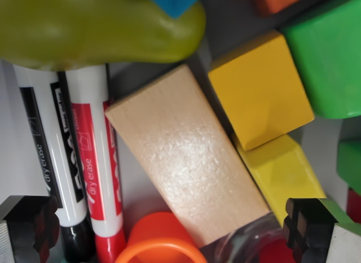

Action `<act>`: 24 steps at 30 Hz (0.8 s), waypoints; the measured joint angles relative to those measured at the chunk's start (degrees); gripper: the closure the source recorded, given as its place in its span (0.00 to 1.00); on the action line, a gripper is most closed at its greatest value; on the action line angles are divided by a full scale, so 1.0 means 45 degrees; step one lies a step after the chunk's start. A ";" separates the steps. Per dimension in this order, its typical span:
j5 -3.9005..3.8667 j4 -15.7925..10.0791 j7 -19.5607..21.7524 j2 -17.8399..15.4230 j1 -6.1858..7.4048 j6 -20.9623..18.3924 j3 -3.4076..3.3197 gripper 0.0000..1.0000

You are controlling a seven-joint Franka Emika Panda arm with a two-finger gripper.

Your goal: Pick an object from the bin

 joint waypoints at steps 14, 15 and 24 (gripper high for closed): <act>0.0019 0.0340 0.0102 0.0525 -0.0017 0.0425 0.0034 0.00; 0.0019 0.0340 0.0102 0.0525 -0.0017 0.0425 0.0034 0.00; 0.0019 0.0340 0.0102 0.0525 -0.0017 0.0425 0.0034 1.00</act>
